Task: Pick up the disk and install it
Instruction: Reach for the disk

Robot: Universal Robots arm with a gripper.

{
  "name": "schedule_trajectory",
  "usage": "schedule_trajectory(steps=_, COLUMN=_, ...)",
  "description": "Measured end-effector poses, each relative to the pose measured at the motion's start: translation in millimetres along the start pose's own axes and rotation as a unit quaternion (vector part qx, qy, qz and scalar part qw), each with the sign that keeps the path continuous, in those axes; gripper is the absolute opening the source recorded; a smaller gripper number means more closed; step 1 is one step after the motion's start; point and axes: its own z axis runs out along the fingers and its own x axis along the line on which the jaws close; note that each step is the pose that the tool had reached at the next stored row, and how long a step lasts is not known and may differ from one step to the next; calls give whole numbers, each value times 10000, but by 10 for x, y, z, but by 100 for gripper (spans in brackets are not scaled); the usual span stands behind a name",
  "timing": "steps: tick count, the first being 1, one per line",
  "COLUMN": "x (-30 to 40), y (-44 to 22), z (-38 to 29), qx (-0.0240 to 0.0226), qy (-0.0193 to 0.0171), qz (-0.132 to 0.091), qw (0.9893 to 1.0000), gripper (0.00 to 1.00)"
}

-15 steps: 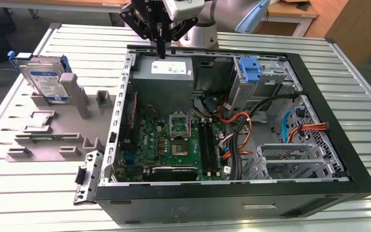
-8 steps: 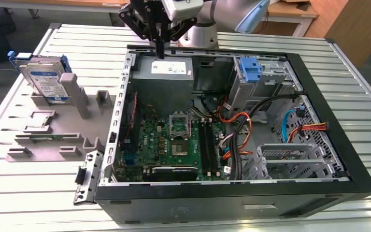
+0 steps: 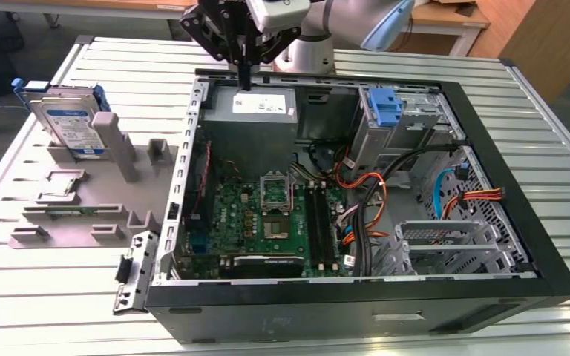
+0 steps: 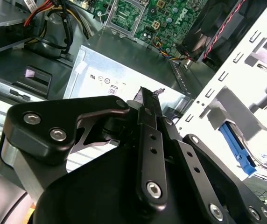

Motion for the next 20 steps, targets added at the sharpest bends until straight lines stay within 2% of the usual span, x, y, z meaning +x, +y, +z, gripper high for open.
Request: schedule_trajectory(steps=20, x=52, y=-4, z=6, qx=0, qy=0, qz=0, qw=10000, gripper=10)
